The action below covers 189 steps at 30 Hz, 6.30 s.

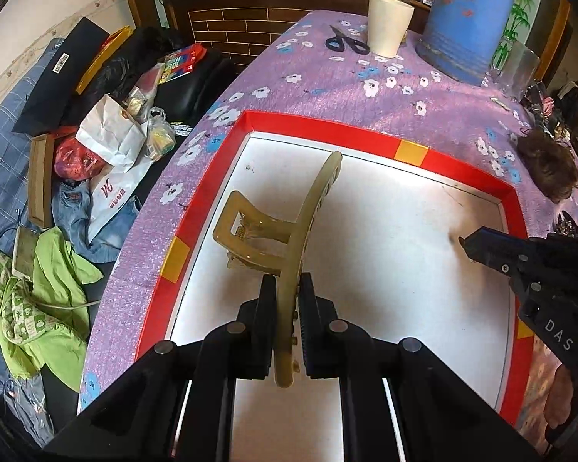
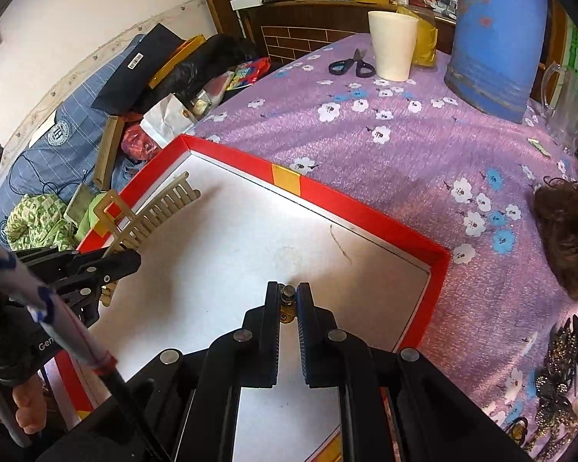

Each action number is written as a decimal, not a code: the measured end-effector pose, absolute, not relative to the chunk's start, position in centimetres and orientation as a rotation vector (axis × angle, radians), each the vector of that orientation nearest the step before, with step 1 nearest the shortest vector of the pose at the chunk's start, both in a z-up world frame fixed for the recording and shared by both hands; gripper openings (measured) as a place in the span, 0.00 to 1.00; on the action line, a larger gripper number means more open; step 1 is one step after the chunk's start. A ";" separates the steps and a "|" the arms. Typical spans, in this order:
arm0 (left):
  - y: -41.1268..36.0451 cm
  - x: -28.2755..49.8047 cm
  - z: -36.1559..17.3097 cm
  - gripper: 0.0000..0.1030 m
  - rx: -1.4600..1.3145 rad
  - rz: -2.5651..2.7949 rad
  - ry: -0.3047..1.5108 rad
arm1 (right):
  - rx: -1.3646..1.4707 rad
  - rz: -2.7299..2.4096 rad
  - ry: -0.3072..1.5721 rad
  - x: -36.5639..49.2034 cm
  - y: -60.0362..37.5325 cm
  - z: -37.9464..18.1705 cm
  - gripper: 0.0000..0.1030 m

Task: Organize jewelry
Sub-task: 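Lower the claw clip into the tray and open the left gripper, then withdraw the left gripper from the tray back toward the jewelry, then grasp the gold pearl brooch with the right gripper while the left gripper grasps a dark beaded chain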

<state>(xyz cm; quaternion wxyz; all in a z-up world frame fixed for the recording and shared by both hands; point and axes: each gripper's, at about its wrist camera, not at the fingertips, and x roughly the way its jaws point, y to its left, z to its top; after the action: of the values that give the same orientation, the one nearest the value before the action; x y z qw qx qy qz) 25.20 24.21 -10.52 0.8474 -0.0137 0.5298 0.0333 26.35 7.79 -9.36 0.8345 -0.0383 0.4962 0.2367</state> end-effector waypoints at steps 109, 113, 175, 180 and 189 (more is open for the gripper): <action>-6.6 13.3 -9.8 0.63 0.149 -0.421 1.058 | 0.189 0.018 0.894 3.0 -25.5 -5.0 0.52; -7.1 14.7 -10.8 0.59 0.135 -0.439 1.095 | 0.205 0.027 0.916 4.0 -25.9 -6.2 0.52; -19.5 21.2 -12.4 0.38 0.391 -0.599 1.088 | 0.185 0.030 0.978 7.7 -26.4 -9.9 0.24; -20.7 21.2 -12.7 0.37 0.469 -0.604 1.052 | 0.189 0.029 0.980 7.7 -26.8 -9.9 0.24; -21.2 20.5 -12.7 0.36 0.528 -0.655 1.029 | 0.200 0.036 0.980 7.6 -27.0 -10.0 0.24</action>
<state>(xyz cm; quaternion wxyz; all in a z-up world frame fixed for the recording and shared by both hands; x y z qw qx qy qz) 20.48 -21.17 -12.69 0.7872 0.2448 0.4775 -0.3040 7.62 -26.97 -9.95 0.8774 0.0959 0.4697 0.0174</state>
